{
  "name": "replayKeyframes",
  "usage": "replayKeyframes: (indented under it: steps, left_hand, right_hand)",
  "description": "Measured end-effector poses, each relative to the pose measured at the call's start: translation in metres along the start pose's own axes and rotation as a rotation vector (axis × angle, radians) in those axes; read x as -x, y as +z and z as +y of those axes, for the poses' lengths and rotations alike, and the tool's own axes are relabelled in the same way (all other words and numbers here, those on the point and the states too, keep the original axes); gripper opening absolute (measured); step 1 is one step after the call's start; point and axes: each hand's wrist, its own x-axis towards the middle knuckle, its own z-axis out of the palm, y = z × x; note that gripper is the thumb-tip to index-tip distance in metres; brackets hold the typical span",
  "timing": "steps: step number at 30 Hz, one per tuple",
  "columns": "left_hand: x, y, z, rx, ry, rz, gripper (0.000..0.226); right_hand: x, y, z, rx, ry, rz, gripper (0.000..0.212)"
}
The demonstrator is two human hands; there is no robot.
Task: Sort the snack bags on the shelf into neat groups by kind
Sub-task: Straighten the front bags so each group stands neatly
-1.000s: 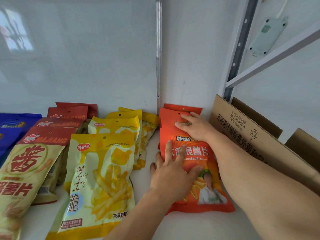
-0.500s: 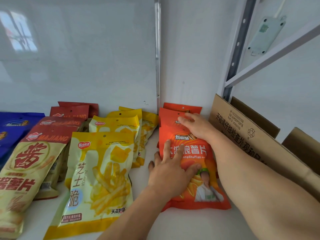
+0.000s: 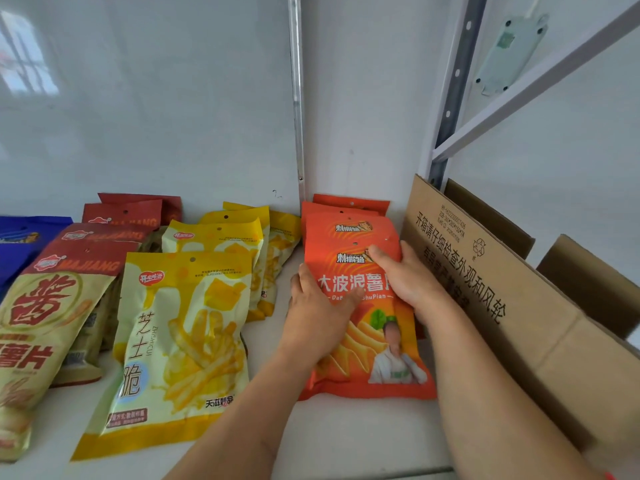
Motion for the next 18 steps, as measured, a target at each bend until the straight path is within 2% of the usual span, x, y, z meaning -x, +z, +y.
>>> replayKeyframes:
  steps: [4, 8, 13, 18]
  left_hand:
    - [0.000, 0.003, -0.001, 0.022, -0.005, 0.025, 0.107]
    - [0.000, 0.005, -0.003, 0.020, -0.003, 0.051, 0.105]
    - [0.000, 0.005, -0.004, 0.014, 0.004, 0.063, 0.104]
    - [0.001, 0.001, -0.002, -0.046, 0.014, 0.070, 0.107]
  right_hand:
    - [-0.006, 0.005, 0.007, -0.134, 0.024, -0.058, 0.066]
    - [-0.008, 0.006, 0.011, -0.212, 0.042, -0.072, 0.053]
    - [-0.006, 0.005, 0.008, -0.152, 0.030, -0.063, 0.056]
    - [0.000, 0.006, -0.001, 0.028, -0.047, 0.020, 0.057]
